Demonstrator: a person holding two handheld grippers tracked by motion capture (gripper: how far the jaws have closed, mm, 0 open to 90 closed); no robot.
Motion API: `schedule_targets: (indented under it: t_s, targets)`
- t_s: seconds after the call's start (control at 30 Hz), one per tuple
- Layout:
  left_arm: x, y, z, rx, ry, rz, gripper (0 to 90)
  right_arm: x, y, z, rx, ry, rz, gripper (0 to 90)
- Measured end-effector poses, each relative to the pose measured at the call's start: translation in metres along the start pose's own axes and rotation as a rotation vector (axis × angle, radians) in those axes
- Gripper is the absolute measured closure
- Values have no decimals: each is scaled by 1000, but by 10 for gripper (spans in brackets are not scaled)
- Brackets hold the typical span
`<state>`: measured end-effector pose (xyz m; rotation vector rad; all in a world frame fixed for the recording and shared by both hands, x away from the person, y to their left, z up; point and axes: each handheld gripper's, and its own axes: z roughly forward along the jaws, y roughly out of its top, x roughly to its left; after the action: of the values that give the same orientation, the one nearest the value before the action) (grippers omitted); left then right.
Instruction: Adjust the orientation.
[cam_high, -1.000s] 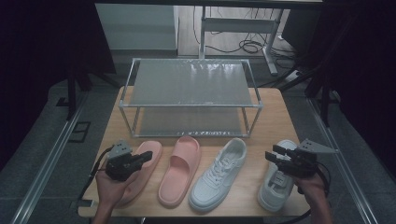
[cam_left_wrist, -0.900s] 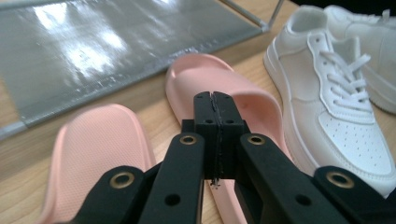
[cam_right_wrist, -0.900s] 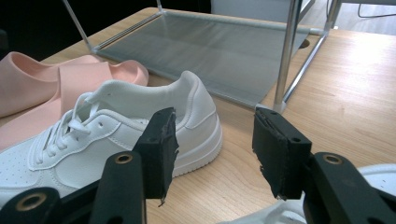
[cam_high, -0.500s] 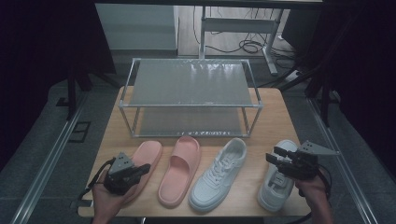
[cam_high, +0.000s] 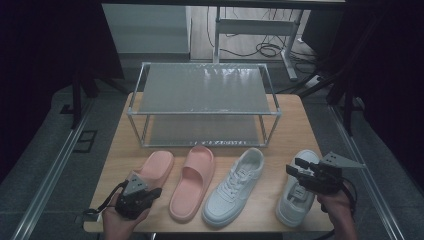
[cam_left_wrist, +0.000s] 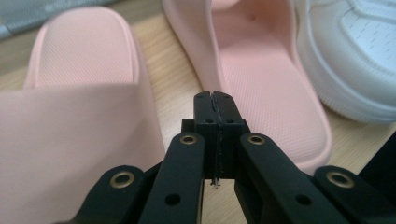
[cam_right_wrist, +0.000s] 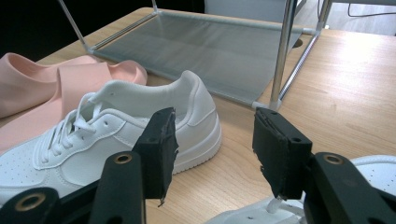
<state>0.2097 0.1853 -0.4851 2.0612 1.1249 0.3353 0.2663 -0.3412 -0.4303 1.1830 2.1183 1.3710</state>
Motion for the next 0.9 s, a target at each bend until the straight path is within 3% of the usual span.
schedule_targets:
  t_s: [0.07,0.13,0.2,0.3,0.43,0.63,0.83,0.9]
  targets:
    - [4,-4,3,0,-33,-37,900,0,0,0,1,0,1,495]
    - [5,-9,6,26,11,-33,899,0,0,0,2,-1,1,495]
    - [8,-14,7,23,-20,-58,899,0,0,-1,-1,-4,2,496]
    - [11,-19,7,40,37,-53,899,0,0,-1,-1,-6,1,496]
    - [19,-25,5,40,34,-83,899,0,-1,0,4,-8,-1,496]
    - [26,-29,1,37,46,-96,899,1,-1,1,10,-8,-3,495]
    - [38,-31,-5,45,93,-111,899,-1,-2,1,16,-12,-3,496]
    - [42,-31,-6,44,91,-121,898,-1,-2,1,17,-12,-3,496]
